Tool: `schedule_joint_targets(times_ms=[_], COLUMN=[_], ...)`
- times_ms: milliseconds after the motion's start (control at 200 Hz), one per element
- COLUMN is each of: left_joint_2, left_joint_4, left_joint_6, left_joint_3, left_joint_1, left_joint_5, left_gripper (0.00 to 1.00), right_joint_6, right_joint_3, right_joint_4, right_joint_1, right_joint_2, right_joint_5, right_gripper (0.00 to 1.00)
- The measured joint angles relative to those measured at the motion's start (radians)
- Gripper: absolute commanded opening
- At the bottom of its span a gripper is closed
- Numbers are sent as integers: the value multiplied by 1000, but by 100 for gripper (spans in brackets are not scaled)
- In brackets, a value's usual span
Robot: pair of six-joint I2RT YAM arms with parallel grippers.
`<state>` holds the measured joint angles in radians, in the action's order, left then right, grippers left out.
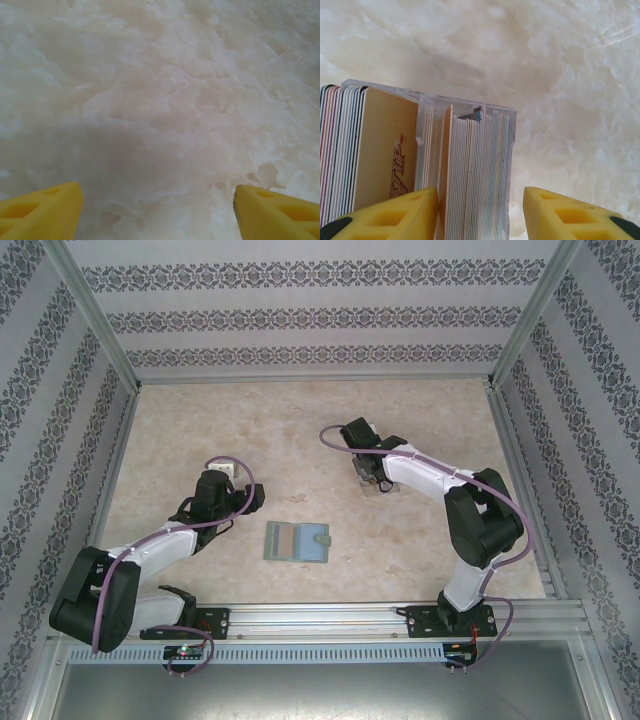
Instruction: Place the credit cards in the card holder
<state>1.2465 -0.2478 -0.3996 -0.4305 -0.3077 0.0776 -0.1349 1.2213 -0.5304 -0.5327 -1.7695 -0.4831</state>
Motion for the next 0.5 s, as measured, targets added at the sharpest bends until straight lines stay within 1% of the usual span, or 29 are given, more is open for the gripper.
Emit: schedule_joint_targets(times_ms=[245, 415, 435, 500], left_joint_2=[23, 35, 37, 42], left_joint_4=[1, 2, 2, 2], left_joint_6=[0, 0, 0, 0], left_joint_3=[-8, -22, -24, -28], left_joint_1=[0, 0, 0, 0], left_joint_5=[0, 0, 0, 4], left_gripper=[80, 80, 80, 80], right_joint_6=[0, 1, 1, 3], right_joint_3=[-2, -5, -6, -9], right_joint_4=[1, 2, 2, 3], right_joint_1=[0, -2, -2, -2], right_joint_2=[0, 6, 8, 13], right_joint_5=[1, 0, 0, 1], right_gripper=[45, 44, 44, 36])
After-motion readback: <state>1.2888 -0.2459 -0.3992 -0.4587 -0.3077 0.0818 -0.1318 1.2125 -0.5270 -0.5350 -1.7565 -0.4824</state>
